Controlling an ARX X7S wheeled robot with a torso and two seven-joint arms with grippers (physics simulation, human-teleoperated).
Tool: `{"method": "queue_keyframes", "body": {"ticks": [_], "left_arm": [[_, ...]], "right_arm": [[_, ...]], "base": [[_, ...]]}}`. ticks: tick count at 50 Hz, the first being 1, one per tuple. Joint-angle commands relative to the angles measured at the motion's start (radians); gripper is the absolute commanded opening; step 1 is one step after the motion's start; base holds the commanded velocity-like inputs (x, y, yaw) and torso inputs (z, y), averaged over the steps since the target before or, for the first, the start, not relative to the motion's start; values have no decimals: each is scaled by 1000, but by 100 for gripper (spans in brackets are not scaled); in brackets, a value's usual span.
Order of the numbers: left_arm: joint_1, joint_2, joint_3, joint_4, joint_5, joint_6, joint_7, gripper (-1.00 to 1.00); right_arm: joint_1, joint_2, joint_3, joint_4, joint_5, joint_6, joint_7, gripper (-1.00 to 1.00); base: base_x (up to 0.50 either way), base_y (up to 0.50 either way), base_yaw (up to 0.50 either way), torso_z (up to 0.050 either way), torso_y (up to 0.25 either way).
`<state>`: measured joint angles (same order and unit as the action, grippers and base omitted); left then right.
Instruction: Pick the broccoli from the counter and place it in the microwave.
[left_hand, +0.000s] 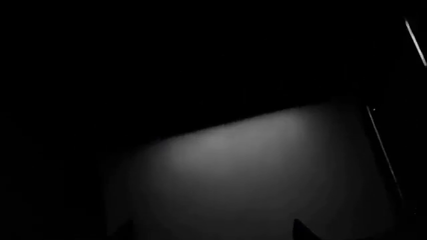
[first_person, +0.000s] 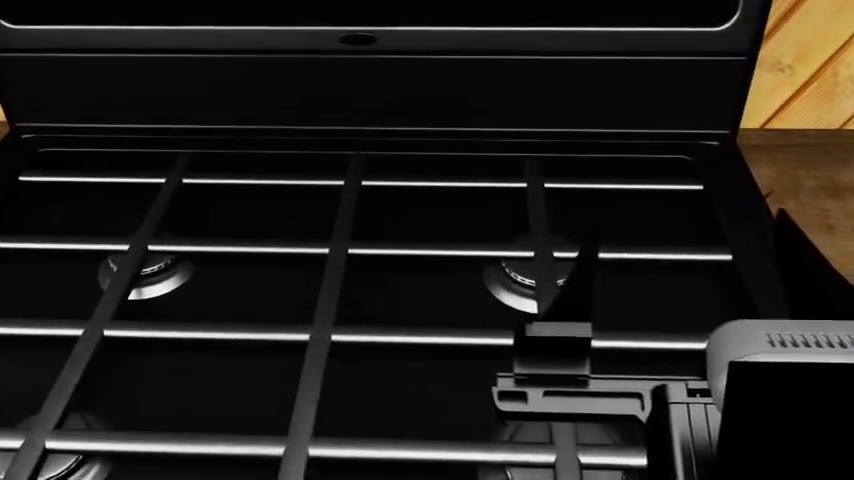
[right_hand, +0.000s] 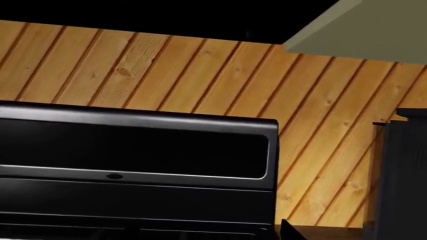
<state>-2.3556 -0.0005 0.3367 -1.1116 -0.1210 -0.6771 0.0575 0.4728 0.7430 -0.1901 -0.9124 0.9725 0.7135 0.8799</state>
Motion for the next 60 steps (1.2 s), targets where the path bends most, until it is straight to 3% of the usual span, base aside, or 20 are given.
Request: {"method": "queue_keyframes", "body": {"ticks": [1, 4, 9, 16, 20, 24, 25, 37, 60], "left_arm": [[-1, -15, -311, 145, 252, -47, 85, 100], [11, -41, -325, 241, 239, -103, 95, 100], [284, -92, -317, 953, 273, -513, 154, 100], [450, -157, -289, 1484, 295, -888, 229, 100], [513, 0, -242, 1500, 895, -893, 820, 100], [567, 0, -273, 1495, 1495, -894, 1420, 100], [594, 0, -277, 1511, 1645, -894, 1513, 100], [764, 0, -320, 1597, 1649, -894, 1513, 100], [866, 0, -359, 1631, 1649, -894, 1513, 100]], "right_arm": [[22, -9, -22, 12, -9, 5, -10, 100], [22, -9, -27, 17, -14, 2, -17, 100], [25, -11, -37, 24, -22, 2, -24, 100], [31, -3, -37, 25, -13, 6, -28, 100], [39, 0, -38, 22, -5, 12, -26, 100], [36, 4, -38, 19, 0, 13, -25, 100], [35, 7, -35, 17, 3, 14, -24, 100], [22, 24, -26, -3, 26, 18, -5, 100], [13, 30, -33, -3, 27, 10, -8, 100]], "base": [[0, 0, 0, 0, 0], [0, 0, 0, 0, 0], [0, 0, 0, 0, 0], [0, 0, 0, 0, 0], [0, 0, 0, 0, 0], [0, 0, 0, 0, 0], [0, 0, 0, 0, 0], [0, 0, 0, 0, 0], [0, 0, 0, 0, 0]]}}
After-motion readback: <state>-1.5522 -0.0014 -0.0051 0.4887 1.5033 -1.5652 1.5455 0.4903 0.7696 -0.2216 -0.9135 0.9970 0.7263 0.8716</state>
